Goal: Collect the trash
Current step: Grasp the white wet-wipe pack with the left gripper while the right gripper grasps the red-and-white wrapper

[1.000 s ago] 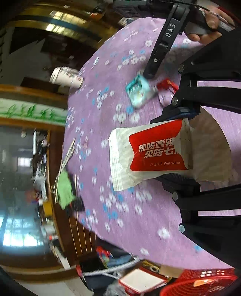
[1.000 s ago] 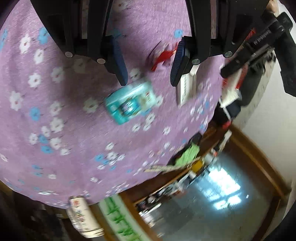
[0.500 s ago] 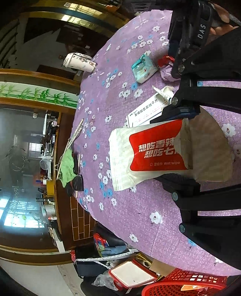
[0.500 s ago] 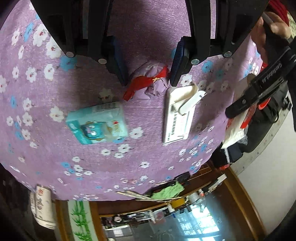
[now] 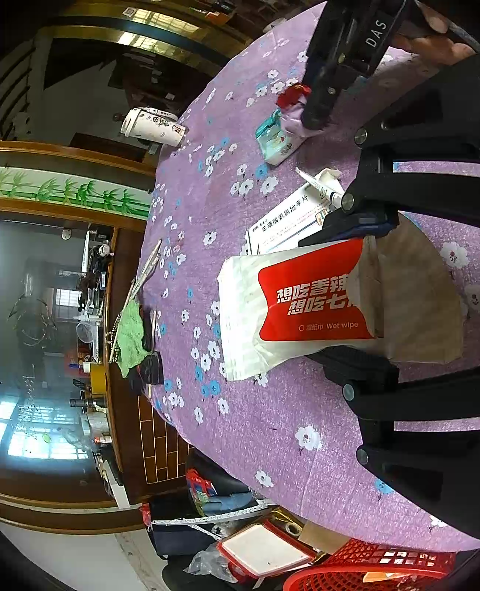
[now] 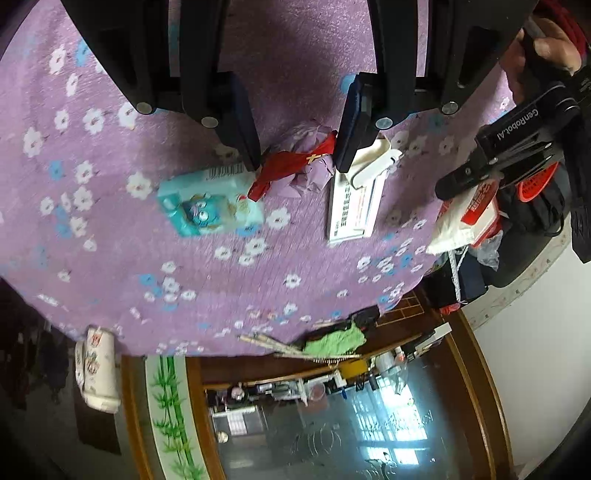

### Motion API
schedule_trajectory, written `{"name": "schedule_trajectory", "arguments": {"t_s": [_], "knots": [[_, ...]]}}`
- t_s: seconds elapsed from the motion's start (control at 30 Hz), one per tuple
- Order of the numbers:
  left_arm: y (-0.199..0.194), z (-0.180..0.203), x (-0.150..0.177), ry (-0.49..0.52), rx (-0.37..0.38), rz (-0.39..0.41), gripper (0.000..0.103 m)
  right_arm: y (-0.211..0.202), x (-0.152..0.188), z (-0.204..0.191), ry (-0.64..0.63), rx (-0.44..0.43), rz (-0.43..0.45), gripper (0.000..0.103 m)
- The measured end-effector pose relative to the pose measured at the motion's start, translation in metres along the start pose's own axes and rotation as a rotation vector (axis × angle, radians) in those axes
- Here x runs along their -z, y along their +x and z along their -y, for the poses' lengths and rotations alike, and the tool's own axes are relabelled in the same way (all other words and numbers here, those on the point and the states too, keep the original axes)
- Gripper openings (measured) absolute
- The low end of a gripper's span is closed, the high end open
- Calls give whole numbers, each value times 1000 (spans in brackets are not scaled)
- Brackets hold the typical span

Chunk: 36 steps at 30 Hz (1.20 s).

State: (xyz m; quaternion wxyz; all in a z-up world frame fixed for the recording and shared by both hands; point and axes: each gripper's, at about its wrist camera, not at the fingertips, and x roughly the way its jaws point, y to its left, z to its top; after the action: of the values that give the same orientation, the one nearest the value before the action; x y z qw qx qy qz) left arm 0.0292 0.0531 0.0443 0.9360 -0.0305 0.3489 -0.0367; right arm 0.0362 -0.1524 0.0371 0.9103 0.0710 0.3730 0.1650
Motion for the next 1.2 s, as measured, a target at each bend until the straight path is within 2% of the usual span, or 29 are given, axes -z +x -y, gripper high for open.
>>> {"name": "schedule_trajectory", "arguments": {"t_s": [0.37,1.2], "knots": [[-3,0,2,9,-2,2,47,-1,-2,-1,-11,22,10,45],[-3,-2,4,14,-11,-1,47,0,-1,-5,-24,14,1,46]]}}
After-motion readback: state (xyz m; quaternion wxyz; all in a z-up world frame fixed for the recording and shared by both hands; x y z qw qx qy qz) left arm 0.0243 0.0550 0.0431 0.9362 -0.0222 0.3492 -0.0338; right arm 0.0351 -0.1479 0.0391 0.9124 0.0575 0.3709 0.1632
